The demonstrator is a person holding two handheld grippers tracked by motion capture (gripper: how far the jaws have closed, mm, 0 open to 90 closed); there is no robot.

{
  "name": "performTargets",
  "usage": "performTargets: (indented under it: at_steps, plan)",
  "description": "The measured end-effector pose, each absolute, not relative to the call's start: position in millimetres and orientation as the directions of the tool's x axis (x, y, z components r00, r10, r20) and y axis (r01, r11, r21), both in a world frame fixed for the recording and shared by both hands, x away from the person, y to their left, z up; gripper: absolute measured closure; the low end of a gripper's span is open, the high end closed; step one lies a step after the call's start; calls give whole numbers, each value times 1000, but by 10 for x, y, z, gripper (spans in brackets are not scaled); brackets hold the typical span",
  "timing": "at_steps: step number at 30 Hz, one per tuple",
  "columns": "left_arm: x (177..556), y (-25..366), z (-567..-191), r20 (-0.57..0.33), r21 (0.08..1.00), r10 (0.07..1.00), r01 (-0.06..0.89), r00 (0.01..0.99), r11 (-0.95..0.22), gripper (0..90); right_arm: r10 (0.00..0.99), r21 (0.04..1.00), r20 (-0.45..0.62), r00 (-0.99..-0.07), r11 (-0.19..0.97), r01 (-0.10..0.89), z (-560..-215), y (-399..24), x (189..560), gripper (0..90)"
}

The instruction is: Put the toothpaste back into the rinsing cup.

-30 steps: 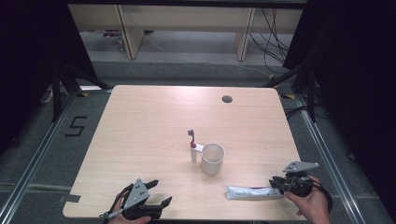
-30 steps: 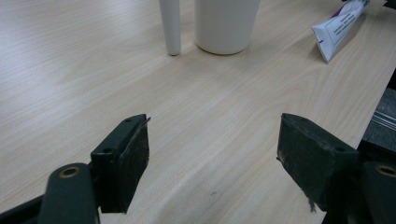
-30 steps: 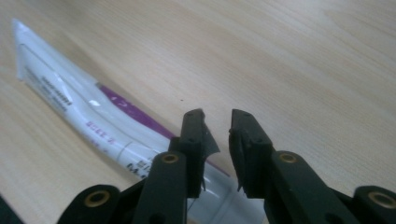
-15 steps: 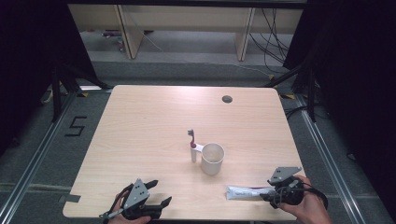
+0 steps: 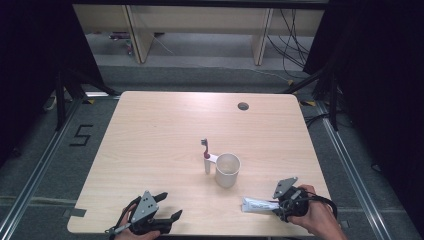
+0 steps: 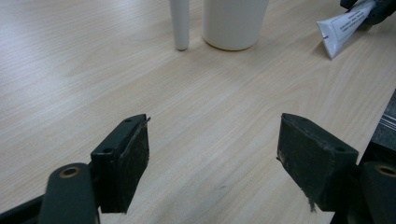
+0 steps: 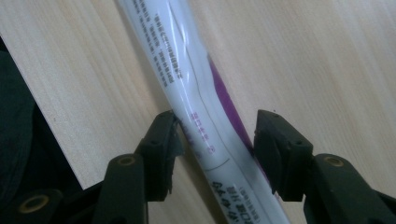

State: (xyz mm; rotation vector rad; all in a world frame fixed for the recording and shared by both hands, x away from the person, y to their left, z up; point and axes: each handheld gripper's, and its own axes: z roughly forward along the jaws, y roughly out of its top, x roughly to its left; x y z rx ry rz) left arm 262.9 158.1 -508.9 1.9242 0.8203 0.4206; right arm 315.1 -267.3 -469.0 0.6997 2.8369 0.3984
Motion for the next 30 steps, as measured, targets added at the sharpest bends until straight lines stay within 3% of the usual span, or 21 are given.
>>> performTargets:
  at_steps: [8, 13, 14, 17, 30]
  plan:
    - [2621, 1578, -5098, -56, 878, 699, 368, 713, -306, 246, 407, 219, -99, -908, 899, 379, -4717, -2562, 3240, 615]
    - [2625, 1575, -5096, -52, 878, 698, 366, 714, -309, 246, 440, 189, -75, -895, 887, 420, -4682, -2550, 3282, 663]
    - [2621, 1578, -5100, -43, 877, 696, 361, 717, -317, 247, 422, 185, -57, -905, 895, 406, -4663, -2566, 3349, 735]
    - [2624, 1572, -5099, -59, 882, 698, 365, 714, -298, 246, 479, 182, -27, -877, 865, 467, -4641, -2580, 3387, 739]
    - [2622, 1569, -5103, -60, 882, 697, 365, 715, -298, 247, 462, 98, -1, -887, 882, 460, -4701, -2482, 3503, 738]
